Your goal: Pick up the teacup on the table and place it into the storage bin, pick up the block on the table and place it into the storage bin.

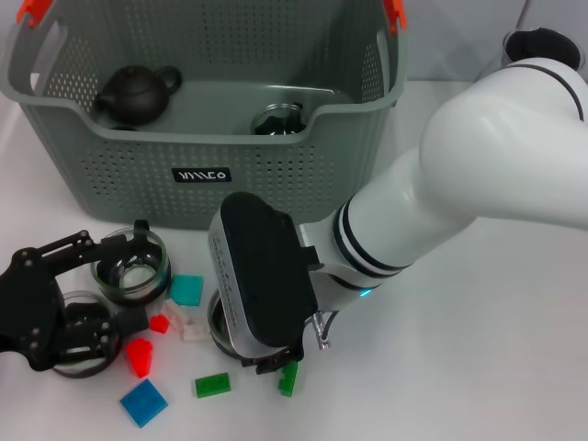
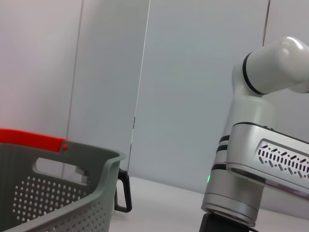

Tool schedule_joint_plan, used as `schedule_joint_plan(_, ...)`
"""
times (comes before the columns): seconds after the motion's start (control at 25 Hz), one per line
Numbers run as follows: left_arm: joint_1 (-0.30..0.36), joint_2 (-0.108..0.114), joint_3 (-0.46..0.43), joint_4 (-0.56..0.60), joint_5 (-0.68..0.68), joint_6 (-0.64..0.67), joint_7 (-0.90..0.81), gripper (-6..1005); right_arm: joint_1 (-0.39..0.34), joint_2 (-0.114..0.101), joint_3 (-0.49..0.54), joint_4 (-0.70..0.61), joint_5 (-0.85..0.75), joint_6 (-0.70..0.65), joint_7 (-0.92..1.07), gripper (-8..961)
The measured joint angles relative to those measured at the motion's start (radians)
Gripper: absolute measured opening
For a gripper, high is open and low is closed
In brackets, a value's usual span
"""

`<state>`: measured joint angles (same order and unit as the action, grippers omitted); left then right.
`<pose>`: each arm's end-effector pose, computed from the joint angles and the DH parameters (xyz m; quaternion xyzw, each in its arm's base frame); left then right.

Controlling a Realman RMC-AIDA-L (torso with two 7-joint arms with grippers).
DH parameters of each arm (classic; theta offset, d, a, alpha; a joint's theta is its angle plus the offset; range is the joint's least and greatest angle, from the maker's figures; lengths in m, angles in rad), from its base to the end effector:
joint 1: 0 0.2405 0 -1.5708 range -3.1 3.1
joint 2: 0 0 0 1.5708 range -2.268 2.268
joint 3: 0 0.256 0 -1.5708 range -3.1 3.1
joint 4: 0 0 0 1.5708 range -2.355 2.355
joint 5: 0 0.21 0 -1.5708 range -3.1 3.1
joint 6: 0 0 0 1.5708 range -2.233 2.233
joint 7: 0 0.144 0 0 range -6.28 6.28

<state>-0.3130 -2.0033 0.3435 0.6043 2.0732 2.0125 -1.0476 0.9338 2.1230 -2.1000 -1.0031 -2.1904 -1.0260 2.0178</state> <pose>-0.3179 0.2274 0.0602 -0.9142 -0.1432 -0.3466 0.1538 0.0798 0.3152 -0.1660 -0.9702 -0.1841 -0.1572 0.0041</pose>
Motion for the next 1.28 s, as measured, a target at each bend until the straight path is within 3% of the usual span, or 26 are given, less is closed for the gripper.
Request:
schedule_joint_plan(0.24,0.001,0.000,0.000,0.000,0.000,-0.001,0.000,865,-0.001,0.001,-0.032,0.020,0.009,0.036,0.001,626)
schedule_joint_plan(0.44,0.000,0.000,0.000,0.000,0.000,-0.003,0.000,865,-0.001,0.001,-0.044,0.036,0.037,0.051,0.002,404)
schedule_joint_plan(0.92,-0.002,0.000,0.000,0.000,-0.011,-0.003,0.000,865,-0.005,-0.003,-0.041,0.033,0.056,0.036,0.003,323)
schedule_joint_plan(1.28,-0.001,0.000,0.000,0.000,-0.012,-0.003,0.000,865,-0.003,-0.009,-0.022,0.028,0.070,-0.004,0.010,99)
